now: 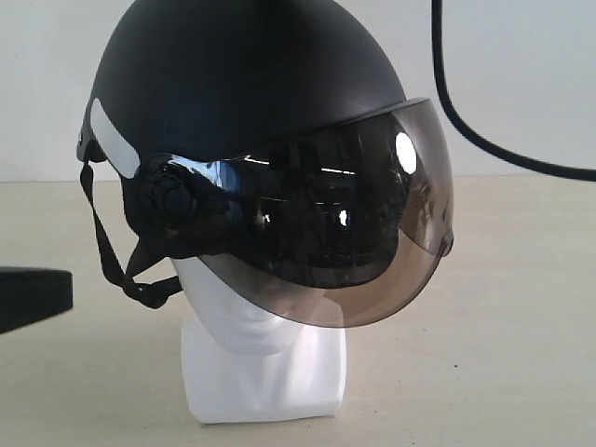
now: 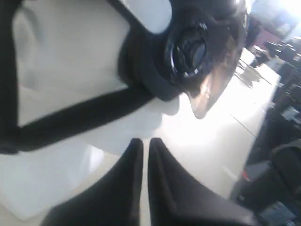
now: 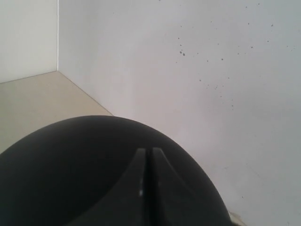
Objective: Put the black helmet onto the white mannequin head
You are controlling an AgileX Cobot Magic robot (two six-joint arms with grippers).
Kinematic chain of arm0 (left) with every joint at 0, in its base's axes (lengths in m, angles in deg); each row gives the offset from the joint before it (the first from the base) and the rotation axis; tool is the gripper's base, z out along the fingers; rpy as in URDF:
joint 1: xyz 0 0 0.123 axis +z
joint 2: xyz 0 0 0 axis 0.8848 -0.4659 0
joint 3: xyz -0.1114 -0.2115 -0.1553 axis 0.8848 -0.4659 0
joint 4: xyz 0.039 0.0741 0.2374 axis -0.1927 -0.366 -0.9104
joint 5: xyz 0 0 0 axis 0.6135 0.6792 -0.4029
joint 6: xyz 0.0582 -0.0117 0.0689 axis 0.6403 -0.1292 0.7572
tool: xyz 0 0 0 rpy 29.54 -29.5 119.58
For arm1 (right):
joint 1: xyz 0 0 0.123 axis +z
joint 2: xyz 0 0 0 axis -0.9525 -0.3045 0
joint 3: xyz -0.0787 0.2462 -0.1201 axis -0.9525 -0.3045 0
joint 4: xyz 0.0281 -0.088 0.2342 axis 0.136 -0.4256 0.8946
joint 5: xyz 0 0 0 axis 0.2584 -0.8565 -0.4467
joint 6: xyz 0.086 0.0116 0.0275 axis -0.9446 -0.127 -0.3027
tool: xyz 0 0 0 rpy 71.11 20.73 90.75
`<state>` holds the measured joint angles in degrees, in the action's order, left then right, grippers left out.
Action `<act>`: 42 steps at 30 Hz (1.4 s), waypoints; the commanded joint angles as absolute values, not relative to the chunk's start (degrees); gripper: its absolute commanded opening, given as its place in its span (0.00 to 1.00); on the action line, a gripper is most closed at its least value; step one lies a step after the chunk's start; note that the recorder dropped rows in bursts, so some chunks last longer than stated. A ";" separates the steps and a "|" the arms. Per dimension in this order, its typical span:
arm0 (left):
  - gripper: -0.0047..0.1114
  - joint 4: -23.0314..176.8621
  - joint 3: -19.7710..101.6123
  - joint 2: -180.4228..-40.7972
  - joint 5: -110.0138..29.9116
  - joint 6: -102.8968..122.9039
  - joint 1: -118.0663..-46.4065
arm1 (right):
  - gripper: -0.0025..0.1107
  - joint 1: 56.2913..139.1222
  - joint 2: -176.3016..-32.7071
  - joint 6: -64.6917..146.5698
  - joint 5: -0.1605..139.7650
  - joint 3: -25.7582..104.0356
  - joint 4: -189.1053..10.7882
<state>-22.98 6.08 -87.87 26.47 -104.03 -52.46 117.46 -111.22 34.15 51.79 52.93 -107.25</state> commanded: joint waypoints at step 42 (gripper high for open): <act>0.61 -6.32 9.60 -100.37 16.18 -80.44 -52.33 | 0.02 117.46 -110.56 34.70 52.83 53.17 -106.89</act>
